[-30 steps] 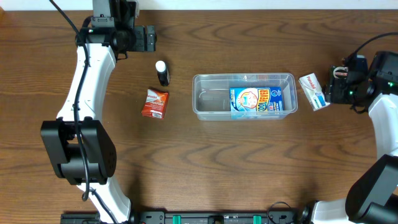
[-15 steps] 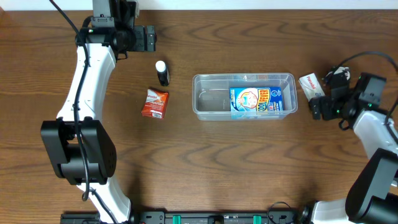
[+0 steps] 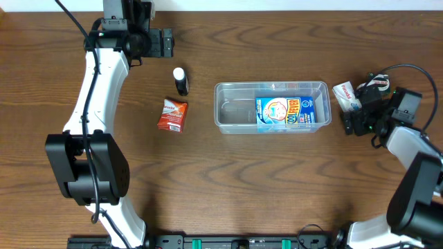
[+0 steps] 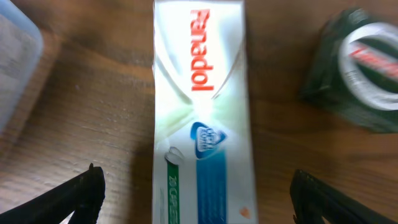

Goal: Pack container
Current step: 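Lower the right gripper onto the Panadol box and grasp it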

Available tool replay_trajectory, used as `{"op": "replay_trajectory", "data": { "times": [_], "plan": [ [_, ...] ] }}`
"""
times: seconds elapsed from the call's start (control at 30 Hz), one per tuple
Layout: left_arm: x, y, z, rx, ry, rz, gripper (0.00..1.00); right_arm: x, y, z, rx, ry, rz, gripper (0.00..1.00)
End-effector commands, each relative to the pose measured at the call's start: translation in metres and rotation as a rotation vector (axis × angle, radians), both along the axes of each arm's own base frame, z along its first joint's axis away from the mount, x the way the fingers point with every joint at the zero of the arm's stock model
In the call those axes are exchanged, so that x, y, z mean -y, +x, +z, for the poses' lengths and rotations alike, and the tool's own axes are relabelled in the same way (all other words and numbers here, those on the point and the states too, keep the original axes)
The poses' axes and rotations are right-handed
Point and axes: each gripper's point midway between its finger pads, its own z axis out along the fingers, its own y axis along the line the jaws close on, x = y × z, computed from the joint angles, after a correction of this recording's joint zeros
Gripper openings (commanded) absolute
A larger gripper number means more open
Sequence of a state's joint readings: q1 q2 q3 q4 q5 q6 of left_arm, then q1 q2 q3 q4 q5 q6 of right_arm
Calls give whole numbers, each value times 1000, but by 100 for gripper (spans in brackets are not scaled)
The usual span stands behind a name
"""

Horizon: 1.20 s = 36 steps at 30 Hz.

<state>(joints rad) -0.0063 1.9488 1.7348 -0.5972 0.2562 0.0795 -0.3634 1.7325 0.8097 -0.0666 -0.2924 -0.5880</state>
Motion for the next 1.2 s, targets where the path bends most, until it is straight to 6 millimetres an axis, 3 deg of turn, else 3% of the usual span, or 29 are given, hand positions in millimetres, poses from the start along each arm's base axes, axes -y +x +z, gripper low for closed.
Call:
{"op": "replay_trajectory", "data": {
  "times": [0.0,0.1,0.23,0.57,0.97,1.07,1.17],
  "plan": [
    [-3,-2,-9,-19,0,0,98,-5,-1,-13,-16,36,11,94],
    [-3,-2,-9,-19,0,-1,98,-5,0,-16,-15,35,11,94],
    [-3,-2,-9,-19,0,-1,98,-4,2,-14,-2,37,2,81],
    [-3,-2,-9,-19,0,0,98,-1,6,-10,7,50,-30,61],
    [-3,-2,-9,-19,0,-1,98,0,6,-10,5,52,-39,53],
    [-3,-2,-9,-19,0,0,98,1,9,-3,22,58,-55,52],
    [-3,-2,-9,-19,0,-1,98,2,14,12,58,61,-72,57]
  ]
}}
